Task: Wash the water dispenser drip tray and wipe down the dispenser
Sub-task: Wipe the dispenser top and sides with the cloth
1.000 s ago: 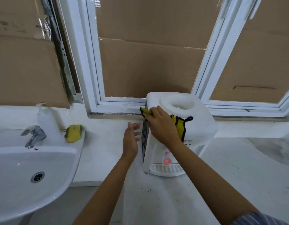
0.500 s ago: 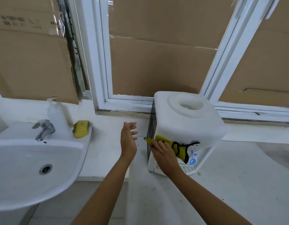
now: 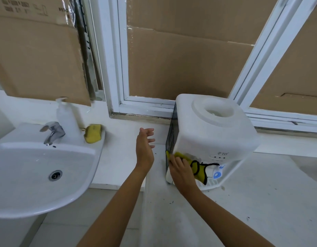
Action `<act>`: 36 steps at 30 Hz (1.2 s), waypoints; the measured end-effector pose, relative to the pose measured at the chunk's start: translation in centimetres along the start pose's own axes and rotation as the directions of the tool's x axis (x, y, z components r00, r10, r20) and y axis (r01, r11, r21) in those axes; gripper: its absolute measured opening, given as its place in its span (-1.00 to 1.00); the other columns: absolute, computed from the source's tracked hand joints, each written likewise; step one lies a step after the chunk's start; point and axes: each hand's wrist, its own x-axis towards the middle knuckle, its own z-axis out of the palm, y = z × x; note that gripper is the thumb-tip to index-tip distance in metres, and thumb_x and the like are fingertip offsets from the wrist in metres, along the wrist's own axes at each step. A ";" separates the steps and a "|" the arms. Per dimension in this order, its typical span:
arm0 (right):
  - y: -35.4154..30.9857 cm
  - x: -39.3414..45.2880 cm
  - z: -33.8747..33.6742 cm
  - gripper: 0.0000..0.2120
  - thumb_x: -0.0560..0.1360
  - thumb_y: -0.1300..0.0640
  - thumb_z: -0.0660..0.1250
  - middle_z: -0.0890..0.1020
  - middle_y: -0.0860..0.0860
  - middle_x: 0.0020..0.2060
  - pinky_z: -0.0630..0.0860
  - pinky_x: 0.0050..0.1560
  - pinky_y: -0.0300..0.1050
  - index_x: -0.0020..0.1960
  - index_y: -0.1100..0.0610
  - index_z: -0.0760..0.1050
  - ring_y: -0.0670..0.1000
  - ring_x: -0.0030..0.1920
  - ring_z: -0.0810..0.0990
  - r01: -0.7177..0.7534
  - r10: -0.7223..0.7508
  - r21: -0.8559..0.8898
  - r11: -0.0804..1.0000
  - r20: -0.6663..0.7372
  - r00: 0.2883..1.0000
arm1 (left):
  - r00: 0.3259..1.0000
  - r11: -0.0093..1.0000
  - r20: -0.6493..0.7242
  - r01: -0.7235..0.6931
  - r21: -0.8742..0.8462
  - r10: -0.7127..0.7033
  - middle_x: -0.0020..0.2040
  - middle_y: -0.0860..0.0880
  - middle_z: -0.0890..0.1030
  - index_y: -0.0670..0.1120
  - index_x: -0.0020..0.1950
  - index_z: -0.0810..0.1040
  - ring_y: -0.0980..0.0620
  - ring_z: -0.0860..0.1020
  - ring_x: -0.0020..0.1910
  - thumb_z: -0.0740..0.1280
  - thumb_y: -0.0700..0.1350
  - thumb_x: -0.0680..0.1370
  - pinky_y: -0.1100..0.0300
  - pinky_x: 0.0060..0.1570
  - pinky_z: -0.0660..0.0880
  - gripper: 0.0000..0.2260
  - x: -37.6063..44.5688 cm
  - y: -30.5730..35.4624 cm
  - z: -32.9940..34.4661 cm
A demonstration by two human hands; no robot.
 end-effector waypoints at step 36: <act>2.4 -2.7 -4.7 -0.31 0.32 0.51 0.26 0.53 0.13 0.05 0.54 -0.12 -0.06 0.43 0.20 0.40 0.14 0.01 0.48 -0.244 0.359 0.450 0.859 -0.189 0.914 | 0.981 0.985 0.131 0.126 0.114 -0.140 0.10 -0.08 0.53 -0.08 0.07 0.55 -0.05 0.49 0.01 -0.10 0.09 0.68 0.19 -0.16 0.42 -0.54 -4.2 -2.8 0.8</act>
